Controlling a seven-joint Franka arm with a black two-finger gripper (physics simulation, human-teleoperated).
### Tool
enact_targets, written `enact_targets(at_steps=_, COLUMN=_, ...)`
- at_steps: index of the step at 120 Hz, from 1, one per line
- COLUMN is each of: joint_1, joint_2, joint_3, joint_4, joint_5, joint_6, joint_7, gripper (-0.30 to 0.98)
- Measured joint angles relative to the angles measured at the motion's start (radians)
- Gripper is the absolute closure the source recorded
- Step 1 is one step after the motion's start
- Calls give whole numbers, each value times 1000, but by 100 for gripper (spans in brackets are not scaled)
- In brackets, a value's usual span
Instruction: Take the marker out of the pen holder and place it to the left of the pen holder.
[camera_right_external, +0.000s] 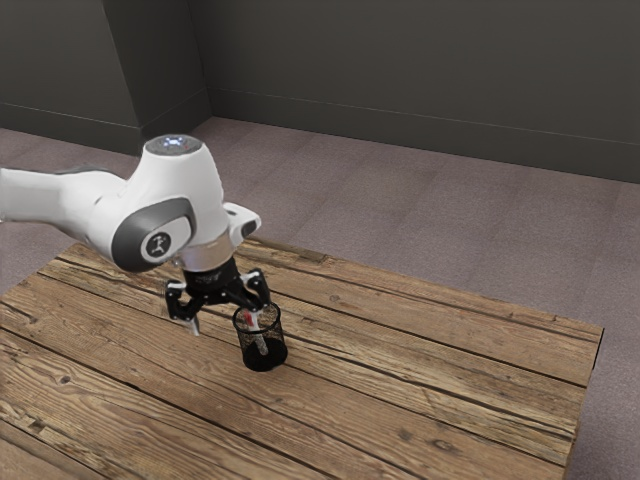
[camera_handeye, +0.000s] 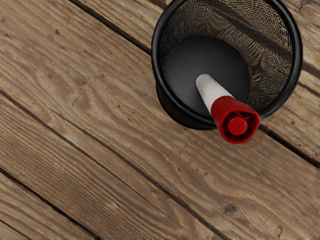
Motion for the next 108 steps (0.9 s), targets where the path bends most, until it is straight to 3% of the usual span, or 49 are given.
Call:
enact_targets(at_steps=44, joint_1=-2, joint_2=116, joint_3=-11, joint_4=100, joint_5=-8, joint_6=68, joint_7=-15, gripper=0)
enact_targets(at_steps=75, joint_1=-37, joint_2=185, joint_3=37, joint_4=137, joint_5=-7, joint_6=73, joint_7=-5, gripper=0)
enact_targets(at_steps=108, joint_1=11, joint_2=226, joint_3=42, joint_4=170, joint_5=-8, joint_6=66, joint_7=10, gripper=5)
